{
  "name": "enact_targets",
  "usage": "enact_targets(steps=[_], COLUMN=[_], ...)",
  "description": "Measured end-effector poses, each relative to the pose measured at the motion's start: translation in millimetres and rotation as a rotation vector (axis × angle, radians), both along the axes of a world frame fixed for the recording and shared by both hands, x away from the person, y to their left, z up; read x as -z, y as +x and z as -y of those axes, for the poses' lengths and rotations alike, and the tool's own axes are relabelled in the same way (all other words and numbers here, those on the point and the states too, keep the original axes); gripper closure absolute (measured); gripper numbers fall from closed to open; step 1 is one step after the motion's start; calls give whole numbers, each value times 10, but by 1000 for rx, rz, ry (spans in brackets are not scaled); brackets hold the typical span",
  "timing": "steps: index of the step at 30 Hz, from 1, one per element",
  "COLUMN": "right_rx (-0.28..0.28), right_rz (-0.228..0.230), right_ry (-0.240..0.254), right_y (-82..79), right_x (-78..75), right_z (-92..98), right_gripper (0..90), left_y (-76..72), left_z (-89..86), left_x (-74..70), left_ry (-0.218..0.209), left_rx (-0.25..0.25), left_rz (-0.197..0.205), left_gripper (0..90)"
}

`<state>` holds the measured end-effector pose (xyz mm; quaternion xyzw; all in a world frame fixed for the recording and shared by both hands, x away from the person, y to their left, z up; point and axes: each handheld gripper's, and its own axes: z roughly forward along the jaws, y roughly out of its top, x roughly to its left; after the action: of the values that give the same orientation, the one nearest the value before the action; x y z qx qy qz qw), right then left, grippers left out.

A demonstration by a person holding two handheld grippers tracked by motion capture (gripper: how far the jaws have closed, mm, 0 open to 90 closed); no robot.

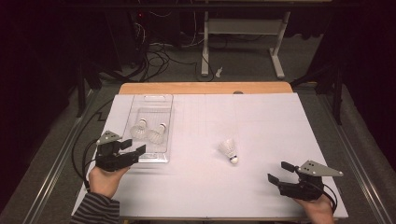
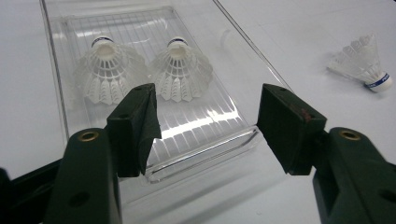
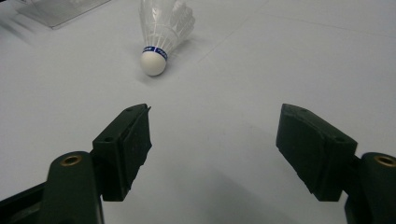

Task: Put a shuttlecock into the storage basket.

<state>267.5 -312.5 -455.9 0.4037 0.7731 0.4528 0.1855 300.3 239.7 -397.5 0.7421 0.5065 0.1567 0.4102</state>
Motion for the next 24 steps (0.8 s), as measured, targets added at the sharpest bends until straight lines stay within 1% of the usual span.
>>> enact_targets(steps=[6, 12, 24], right_rx=[4, 0, 1], right_rz=[-3, -3, -2], right_ry=[2, -1, 0], right_y=[5, 13, 4], right_x=[0, 0, -3], right_z=[1, -5, -6], right_gripper=[268, 269, 269], left_y=[-47, -91, -151], left_z=[-29, -53, -65], left_x=[44, 84, 132], left_ry=[-20, -28, -26], left_rx=[-8, -14, -14], left_rz=[13, 14, 23], left_gripper=[388, 385, 378])
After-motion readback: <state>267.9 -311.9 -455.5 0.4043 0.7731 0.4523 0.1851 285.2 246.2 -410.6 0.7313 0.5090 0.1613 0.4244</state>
